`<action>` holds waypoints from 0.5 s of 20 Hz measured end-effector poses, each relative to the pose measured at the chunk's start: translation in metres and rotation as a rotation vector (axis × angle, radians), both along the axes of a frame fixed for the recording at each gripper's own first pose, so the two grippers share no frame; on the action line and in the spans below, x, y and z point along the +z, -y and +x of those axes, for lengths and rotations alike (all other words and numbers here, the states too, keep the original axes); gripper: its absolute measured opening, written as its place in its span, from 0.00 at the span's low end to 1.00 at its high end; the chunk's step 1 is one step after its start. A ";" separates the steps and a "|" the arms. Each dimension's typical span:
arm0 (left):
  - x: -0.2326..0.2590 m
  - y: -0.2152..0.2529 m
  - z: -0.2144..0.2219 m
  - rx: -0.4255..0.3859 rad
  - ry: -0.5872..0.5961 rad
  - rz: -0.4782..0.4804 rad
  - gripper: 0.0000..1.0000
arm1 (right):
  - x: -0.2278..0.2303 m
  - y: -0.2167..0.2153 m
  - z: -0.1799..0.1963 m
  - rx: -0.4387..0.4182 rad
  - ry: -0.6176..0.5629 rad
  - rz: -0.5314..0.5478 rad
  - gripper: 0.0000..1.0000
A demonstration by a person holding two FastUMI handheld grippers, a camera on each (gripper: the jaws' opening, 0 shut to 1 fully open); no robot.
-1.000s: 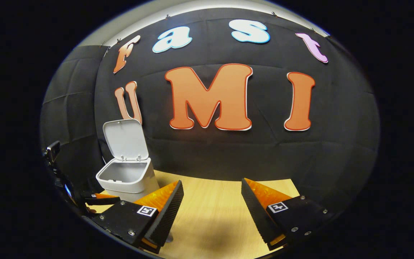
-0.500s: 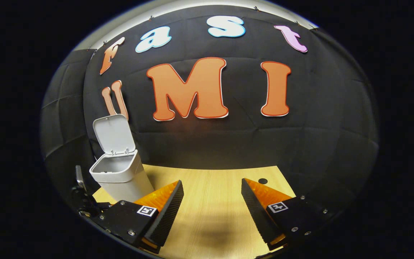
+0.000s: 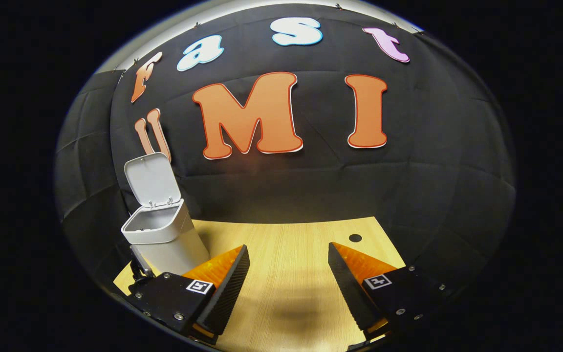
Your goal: Press the lid of the desktop garbage bin to open it, pick up the crumpled paper on the desktop and throw it into the bin, then pick up the pop can on the desktop and drop it into the bin, and finally close the garbage bin lid.
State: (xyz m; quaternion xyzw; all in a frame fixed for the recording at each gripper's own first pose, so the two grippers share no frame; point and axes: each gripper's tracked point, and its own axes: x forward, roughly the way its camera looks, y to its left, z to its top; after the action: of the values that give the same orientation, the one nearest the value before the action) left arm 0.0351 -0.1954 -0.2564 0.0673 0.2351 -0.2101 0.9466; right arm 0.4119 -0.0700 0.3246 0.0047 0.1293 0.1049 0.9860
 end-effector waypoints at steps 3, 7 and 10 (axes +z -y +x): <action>-0.011 -0.003 0.005 0.018 -0.011 0.019 0.97 | -0.004 0.000 0.002 0.002 -0.013 -0.001 0.96; -0.025 -0.004 0.012 0.028 -0.032 0.022 0.86 | -0.008 -0.001 0.005 0.007 -0.033 0.001 0.96; -0.024 -0.005 0.011 0.034 -0.025 0.023 0.85 | -0.011 -0.005 0.006 0.012 -0.040 -0.005 0.96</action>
State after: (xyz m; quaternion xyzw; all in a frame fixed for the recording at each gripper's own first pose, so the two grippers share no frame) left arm 0.0465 -0.1906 -0.2800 0.0716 0.2505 -0.1921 0.9461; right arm 0.4182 -0.0646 0.3132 0.0037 0.1493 0.1106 0.9826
